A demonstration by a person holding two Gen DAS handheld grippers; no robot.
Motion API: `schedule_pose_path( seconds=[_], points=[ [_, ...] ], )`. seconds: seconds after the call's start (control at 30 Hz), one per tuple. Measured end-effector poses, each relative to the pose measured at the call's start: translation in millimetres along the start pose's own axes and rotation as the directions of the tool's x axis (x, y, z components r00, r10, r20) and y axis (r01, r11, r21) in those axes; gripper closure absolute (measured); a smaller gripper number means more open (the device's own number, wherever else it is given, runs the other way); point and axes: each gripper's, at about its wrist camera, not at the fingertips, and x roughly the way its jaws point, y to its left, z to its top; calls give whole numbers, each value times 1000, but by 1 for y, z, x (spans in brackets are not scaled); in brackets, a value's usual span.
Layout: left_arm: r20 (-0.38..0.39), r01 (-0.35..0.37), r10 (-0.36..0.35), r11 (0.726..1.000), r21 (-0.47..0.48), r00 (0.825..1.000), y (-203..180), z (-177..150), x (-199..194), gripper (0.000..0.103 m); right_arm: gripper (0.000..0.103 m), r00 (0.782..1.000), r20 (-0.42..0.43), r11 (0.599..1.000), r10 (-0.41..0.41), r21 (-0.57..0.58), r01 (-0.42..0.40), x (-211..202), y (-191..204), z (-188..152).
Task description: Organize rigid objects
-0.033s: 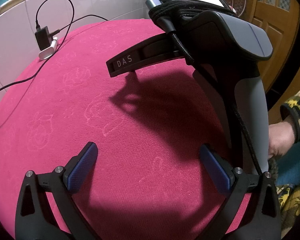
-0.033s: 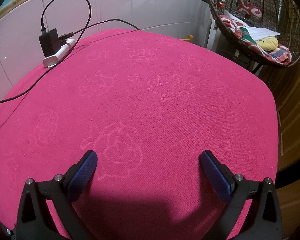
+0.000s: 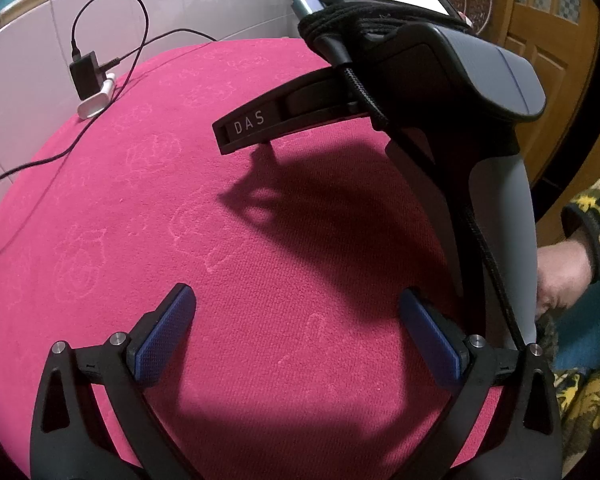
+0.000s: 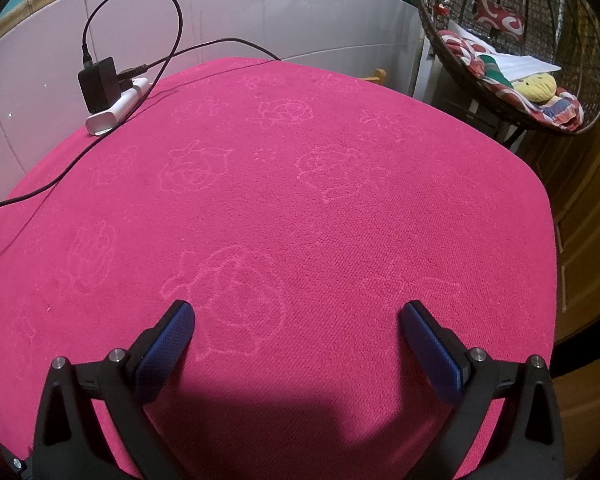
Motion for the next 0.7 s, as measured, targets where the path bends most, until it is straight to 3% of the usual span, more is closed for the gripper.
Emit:
schedule_pose_path(
  seconds=[0.2,0.33,0.53,0.7],
  points=[
    [-52,2,-2,1000,-3,999,-4,-3,-3,0,0,1000,2,1000,5,3,-5,0,-2,0],
    [-22,2,-2,1000,-8,1000,-1,-2,-3,0,0,1000,2,1000,5,1,-5,0,-3,-1],
    [-43,0,0,1000,-3,999,6,2,-4,0,0,1000,-3,1000,4,0,-4,-2,2,1],
    [15,-13,13,1000,7,1000,4,1,-3,0,0,1000,-3,1000,5,1,-5,-1,5,2]
  ],
)
